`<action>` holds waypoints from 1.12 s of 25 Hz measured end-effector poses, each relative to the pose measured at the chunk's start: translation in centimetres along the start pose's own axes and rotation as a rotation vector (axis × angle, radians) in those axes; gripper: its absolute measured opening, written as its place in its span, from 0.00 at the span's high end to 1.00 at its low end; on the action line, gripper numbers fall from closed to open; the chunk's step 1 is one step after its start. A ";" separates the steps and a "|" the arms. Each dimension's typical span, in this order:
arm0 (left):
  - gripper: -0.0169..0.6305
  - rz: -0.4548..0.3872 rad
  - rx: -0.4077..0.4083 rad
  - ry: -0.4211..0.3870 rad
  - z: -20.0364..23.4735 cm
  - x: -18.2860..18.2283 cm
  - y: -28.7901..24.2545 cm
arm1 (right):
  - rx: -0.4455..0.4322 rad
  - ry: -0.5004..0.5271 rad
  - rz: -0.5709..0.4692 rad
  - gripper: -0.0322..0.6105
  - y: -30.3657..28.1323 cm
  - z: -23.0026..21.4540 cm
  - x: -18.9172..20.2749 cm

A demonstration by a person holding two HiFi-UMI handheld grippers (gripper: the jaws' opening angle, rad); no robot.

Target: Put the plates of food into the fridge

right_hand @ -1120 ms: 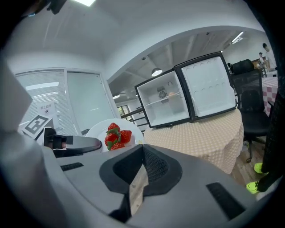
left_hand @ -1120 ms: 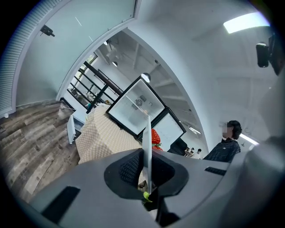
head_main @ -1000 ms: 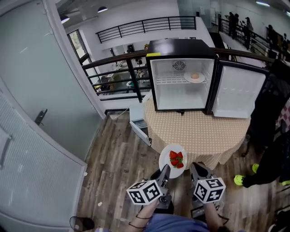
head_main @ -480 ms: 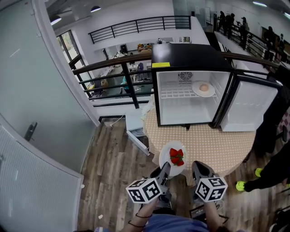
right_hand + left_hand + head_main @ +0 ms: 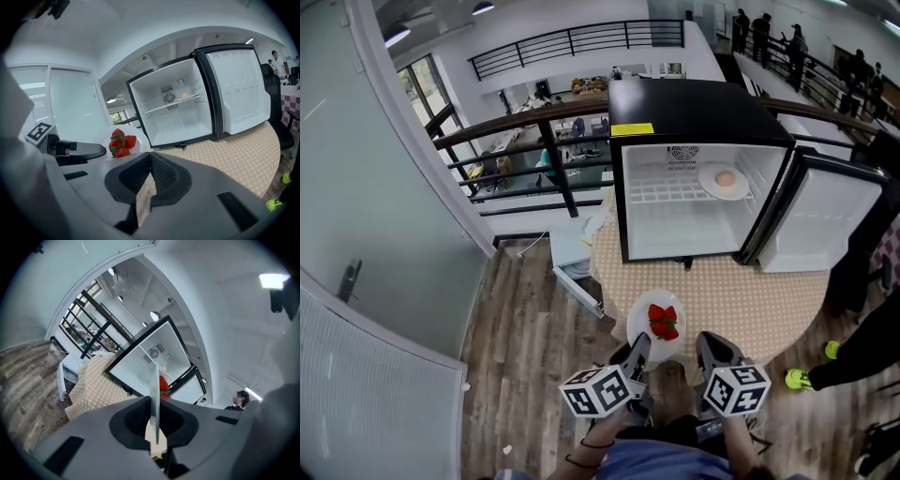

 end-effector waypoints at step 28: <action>0.93 -0.101 -0.003 0.171 2.4 -5.5 -18.3 | -0.122 0.046 0.084 0.92 -11.6 -10.4 -9.5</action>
Point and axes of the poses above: the fingertips, and each gripper's own axes: y backward along the fingers, z to its left, x out of its underside, the point moved 10 cm from there along y, backward along the fingers
